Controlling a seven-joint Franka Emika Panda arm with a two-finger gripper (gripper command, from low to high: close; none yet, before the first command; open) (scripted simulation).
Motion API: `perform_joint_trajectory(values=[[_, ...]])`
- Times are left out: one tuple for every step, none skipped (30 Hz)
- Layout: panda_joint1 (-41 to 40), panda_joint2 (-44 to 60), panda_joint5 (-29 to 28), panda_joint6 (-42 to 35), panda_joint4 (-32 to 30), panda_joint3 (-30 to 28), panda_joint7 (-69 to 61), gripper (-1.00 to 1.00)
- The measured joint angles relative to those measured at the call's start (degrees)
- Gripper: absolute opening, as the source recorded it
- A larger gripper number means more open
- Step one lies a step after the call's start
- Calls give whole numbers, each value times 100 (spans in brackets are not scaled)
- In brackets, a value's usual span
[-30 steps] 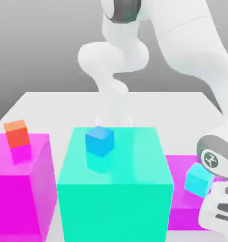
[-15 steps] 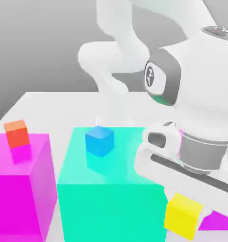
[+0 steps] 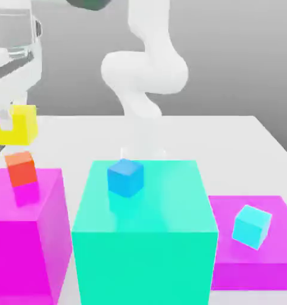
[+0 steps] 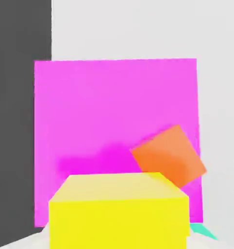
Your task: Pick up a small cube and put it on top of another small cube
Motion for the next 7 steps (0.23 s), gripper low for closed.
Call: perform_joint_trajectory(values=[[-37, 44, 36, 175, -144, -18, 29, -100], [-50, 111, 55, 388, -295, -35, 41, -100], [-59, 192, 66, 619, -448, -45, 44, -100], [-62, 249, 73, 782, -555, -51, 45, 100], [-62, 249, 74, 782, -555, -51, 45, 100], [-62, 249, 74, 782, -555, -51, 45, 100], [-62, 249, 74, 782, -555, -51, 45, 100]])
